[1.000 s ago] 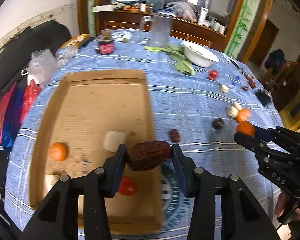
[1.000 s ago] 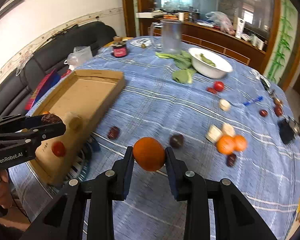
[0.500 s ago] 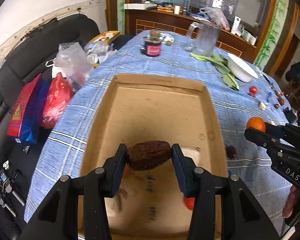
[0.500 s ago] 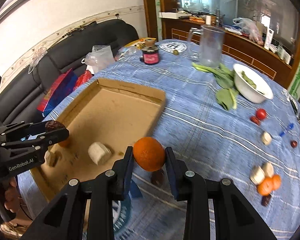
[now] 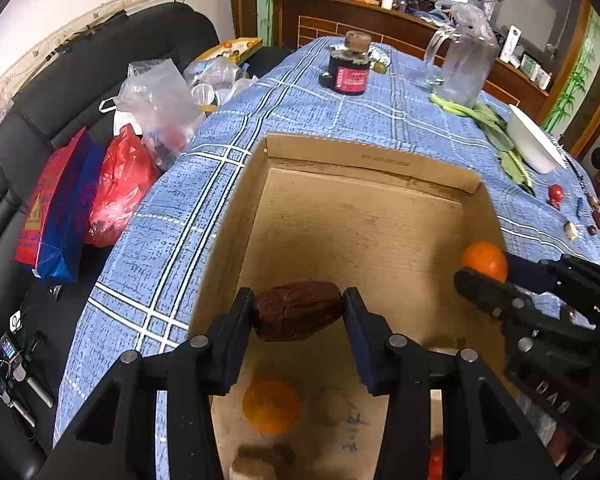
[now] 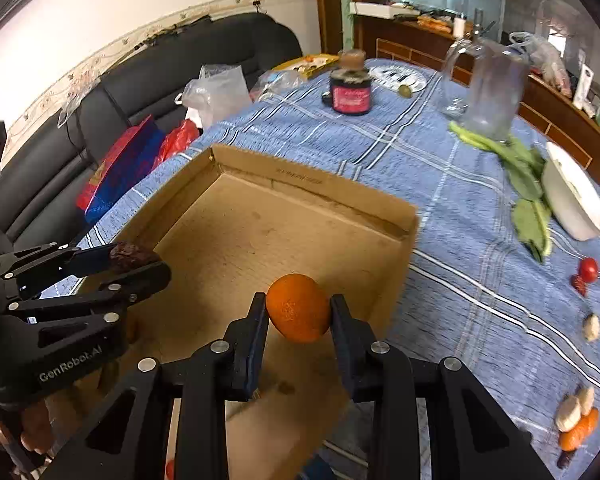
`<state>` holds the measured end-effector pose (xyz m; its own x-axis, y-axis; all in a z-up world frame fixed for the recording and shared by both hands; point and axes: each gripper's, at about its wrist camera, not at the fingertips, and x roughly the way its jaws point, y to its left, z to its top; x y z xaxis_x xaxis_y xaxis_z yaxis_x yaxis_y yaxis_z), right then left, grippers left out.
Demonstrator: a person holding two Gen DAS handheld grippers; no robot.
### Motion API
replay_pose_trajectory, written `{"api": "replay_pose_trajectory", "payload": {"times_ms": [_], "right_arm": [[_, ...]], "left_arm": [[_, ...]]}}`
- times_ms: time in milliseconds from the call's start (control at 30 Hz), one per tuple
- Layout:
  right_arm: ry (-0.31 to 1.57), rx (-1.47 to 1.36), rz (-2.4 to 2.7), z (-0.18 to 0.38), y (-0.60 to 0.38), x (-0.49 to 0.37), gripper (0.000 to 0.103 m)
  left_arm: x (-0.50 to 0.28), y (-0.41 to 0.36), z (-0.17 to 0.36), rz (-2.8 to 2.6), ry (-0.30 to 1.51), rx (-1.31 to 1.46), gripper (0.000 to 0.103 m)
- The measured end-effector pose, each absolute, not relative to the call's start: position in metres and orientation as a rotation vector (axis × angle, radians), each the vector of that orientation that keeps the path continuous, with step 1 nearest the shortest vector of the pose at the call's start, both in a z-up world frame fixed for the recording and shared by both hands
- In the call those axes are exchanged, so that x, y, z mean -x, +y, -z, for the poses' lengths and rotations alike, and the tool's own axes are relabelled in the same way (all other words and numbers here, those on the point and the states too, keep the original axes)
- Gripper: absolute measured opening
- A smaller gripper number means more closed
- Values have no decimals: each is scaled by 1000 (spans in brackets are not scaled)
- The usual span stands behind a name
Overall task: Organize fruits
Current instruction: 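Carry the red date and tangerine into the tray and open both grippers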
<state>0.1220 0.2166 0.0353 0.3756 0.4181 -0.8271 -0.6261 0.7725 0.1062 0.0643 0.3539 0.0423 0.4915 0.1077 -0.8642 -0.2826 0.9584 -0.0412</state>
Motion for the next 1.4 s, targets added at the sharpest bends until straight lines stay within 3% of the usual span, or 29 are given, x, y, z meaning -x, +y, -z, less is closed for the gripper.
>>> {"api": "replay_pose_trajectory", "payload": {"times_ms": [633, 700, 933, 1033, 1400], "right_arm": [[1024, 300, -690, -10, 237, -134, 37], [1023, 313, -678, -10, 237, -134, 44], [1012, 329, -667, -12, 234, -127, 44], [1009, 313, -662, -15, 229, -123, 44], [980, 271, -631, -37, 202, -101, 45]], "left_arm": [[-80, 364, -19, -267, 1100, 210, 45], [-80, 363, -19, -273, 1104, 200, 49], [-73, 359, -24, -287, 1092, 171, 52], [-68, 357, -30, -300, 1074, 155, 59], [-37, 355, -48, -337, 1025, 150, 60]]}}
